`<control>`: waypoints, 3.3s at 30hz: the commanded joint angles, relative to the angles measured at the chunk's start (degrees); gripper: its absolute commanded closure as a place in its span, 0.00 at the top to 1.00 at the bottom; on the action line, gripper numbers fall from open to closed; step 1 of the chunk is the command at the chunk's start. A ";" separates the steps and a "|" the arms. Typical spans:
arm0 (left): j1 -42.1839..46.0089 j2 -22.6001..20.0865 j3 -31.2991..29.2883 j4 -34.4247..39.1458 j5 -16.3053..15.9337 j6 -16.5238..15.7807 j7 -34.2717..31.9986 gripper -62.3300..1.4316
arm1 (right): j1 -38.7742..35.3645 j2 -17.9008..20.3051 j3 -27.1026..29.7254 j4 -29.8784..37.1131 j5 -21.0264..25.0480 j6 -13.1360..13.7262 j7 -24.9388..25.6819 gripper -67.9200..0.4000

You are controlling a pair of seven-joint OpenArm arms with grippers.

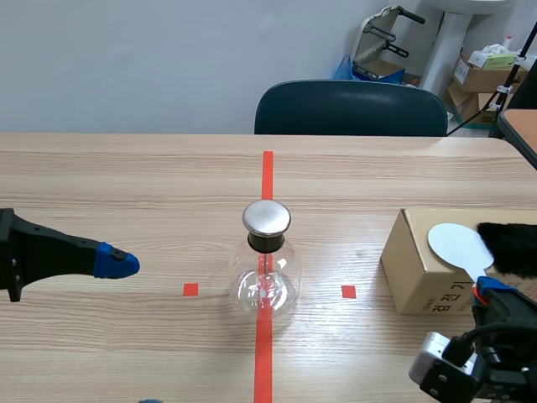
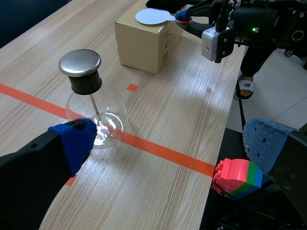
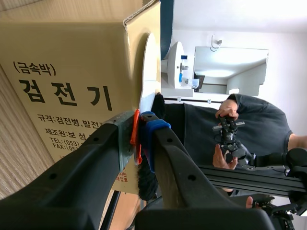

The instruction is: Do the electroscope experiment

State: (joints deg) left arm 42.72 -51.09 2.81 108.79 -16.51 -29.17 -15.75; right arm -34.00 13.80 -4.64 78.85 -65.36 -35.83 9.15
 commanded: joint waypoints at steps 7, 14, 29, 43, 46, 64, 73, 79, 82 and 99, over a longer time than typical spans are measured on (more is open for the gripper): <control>0.26 0.44 -0.37 0.87 -0.44 -0.13 -1.18 1.00 | 0.20 0.28 0.17 0.70 0.00 -0.59 0.00 0.01; 0.26 0.44 -0.37 0.87 -0.42 -0.13 -1.18 1.00 | 0.20 0.28 0.17 0.70 0.00 -0.59 0.00 0.01; 0.26 0.44 -0.37 0.87 -0.42 -0.13 -0.98 1.00 | 0.22 0.31 0.17 0.70 0.00 -0.59 0.02 0.01; 0.26 0.76 -0.37 0.87 -0.42 0.28 -0.79 1.00 | 0.20 0.31 0.20 0.70 -0.02 -0.63 0.00 0.01; 0.26 0.79 -0.37 0.87 -0.39 1.64 -0.76 1.00 | 0.20 0.31 0.20 0.70 0.00 -0.66 0.00 0.02; -4.50 7.37 0.63 -5.57 1.36 9.14 -2.69 0.32 | 4.48 0.31 -12.85 6.86 -11.85 -8.07 -18.62 0.02; -15.34 14.58 6.21 -18.78 6.88 9.46 -2.69 0.11 | 8.48 0.31 -22.32 6.86 -18.21 -8.00 -31.12 0.02; -21.55 18.23 9.60 -26.47 10.45 10.40 -2.89 0.11 | 9.60 0.31 -25.79 6.86 -18.34 -5.27 -35.19 0.02; -23.93 20.02 11.08 -29.62 12.00 10.67 -2.86 0.09 | 10.23 0.31 -27.26 6.86 -18.34 -4.59 -36.59 0.02; -29.42 26.73 16.44 -37.09 21.49 11.72 -4.39 0.09 | 13.88 0.28 -31.82 6.32 -18.34 1.11 -40.96 0.02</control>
State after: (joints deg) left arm 13.78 -24.53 18.92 70.98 5.10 -17.58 -19.16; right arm -20.80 13.82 -36.77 85.12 -83.66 -34.44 -31.59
